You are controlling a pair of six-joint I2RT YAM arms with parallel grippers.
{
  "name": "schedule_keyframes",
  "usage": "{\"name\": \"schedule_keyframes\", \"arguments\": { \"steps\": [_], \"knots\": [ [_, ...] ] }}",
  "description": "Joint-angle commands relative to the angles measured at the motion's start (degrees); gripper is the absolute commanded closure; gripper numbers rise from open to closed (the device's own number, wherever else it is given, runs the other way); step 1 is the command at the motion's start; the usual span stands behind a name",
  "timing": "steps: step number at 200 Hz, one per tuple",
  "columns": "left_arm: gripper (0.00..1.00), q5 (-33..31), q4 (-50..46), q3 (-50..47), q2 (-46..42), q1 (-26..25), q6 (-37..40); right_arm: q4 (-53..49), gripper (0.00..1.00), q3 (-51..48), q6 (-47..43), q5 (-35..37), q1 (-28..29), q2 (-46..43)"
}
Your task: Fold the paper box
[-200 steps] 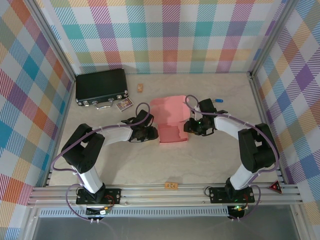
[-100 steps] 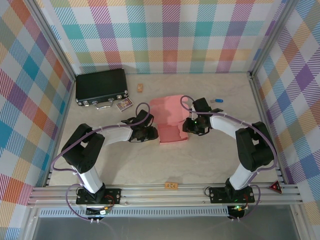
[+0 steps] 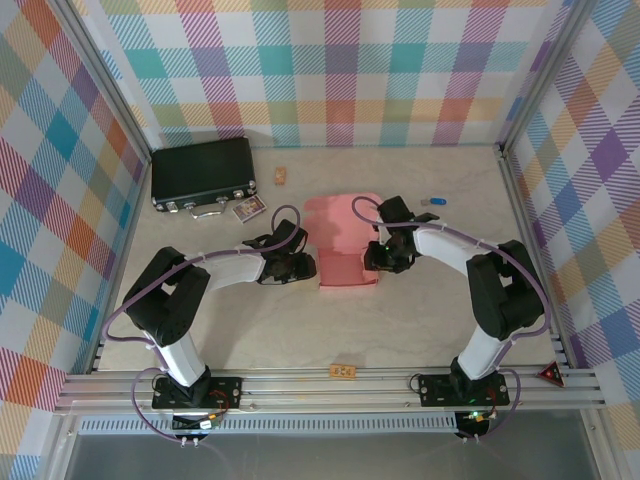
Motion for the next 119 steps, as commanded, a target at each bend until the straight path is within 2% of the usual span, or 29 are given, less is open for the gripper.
{"name": "schedule_keyframes", "arguments": {
  "steps": [1, 53, 119],
  "knots": [
    [0.61, 1.02, 0.87, 0.23, 1.17, -0.42, 0.11, -4.76, 0.68, 2.08, -2.11, 2.13, 0.72, 0.44],
    [0.61, 0.87, 0.86, -0.15, 0.71, -0.48, -0.35, -8.07, 0.64, 3.11, -2.91, 4.2, 2.04, 0.89],
    [0.62, 0.79, 0.59, 0.04, 0.6, -0.48, -0.5, -7.31, 0.76, 2.67, -2.03, 5.17, 2.73, 2.43]
  ]
}}
